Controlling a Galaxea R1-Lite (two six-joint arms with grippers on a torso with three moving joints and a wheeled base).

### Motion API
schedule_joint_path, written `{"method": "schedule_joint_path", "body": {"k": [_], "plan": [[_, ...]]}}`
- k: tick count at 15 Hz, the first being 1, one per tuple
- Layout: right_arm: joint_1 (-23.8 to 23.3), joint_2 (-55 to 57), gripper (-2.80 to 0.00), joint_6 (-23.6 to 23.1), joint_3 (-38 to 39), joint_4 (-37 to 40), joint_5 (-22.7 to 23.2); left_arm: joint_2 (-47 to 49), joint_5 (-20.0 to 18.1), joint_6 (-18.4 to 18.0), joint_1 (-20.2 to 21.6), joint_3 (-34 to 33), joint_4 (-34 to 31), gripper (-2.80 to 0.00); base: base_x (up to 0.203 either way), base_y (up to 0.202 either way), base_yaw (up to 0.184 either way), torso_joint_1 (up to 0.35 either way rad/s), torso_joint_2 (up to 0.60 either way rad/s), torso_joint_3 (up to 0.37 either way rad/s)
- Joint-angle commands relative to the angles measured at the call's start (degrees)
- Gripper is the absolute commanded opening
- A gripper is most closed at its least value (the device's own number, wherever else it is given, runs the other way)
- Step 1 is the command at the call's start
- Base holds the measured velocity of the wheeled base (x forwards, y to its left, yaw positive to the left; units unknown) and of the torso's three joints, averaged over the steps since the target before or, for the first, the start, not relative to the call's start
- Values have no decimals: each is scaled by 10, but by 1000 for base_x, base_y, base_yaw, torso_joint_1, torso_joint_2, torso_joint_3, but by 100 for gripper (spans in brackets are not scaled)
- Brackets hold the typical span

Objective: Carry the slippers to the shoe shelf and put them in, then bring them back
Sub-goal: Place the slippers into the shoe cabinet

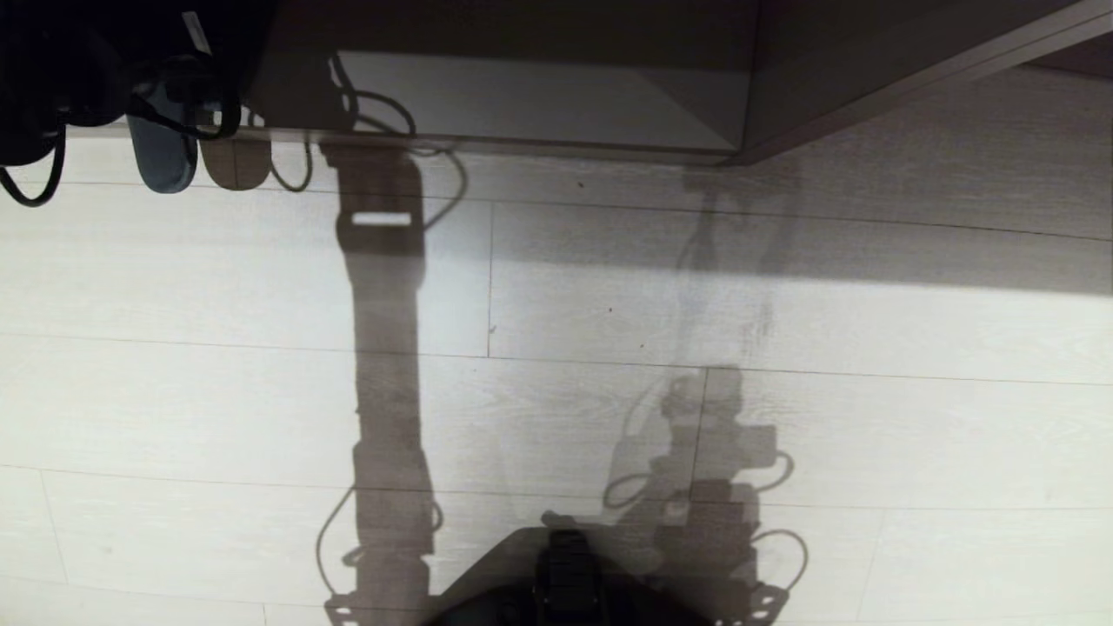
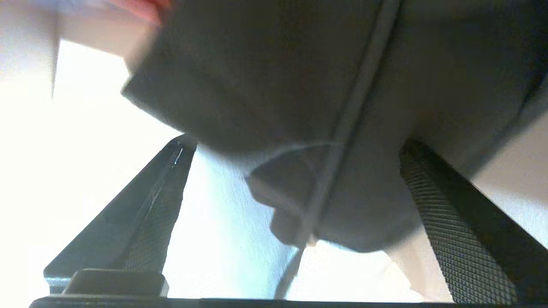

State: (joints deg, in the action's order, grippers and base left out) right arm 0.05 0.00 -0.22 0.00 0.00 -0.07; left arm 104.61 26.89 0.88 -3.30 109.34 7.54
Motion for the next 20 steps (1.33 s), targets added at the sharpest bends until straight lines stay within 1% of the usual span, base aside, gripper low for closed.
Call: {"method": "schedule_joint_path", "body": {"k": [1, 2, 5, 9, 12, 15, 17, 20], "plan": [[0, 0, -280, 0, 0, 0, 0, -12, 5, 17, -4, 0, -25, 0, 0, 0, 0, 0, 0, 0], [0, 0, -280, 0, 0, 0, 0, -17, 10, 21, -4, 0, -30, 0, 0, 0, 0, 0, 0, 0], [0, 0, -280, 0, 0, 0, 0, -32, 8, 21, -6, 7, -34, 0, 0, 0, 0, 0, 0, 0], [0, 0, -280, 0, 0, 0, 0, -54, 5, 20, -21, 1, -55, 0, 0, 0, 0, 0, 0, 0], [0, 0, -280, 0, 0, 0, 0, -74, 7, 19, -36, -43, -54, 0, 0, 0, 0, 0, 0, 0], [0, 1, -280, 0, 0, 0, 0, -103, 30, 20, -42, -106, -50, 0, 0, 0, 0, 0, 0, 0], [0, 0, -280, 0, 0, 0, 0, -121, 32, 18, -43, -125, -53, 0, 0, 0, 0, 0, 0, 0], [0, 0, -280, 0, 0, 0, 0, -159, 33, 16, -43, -187, -53, 0, 0, 0, 0, 0, 0, 0]]}}
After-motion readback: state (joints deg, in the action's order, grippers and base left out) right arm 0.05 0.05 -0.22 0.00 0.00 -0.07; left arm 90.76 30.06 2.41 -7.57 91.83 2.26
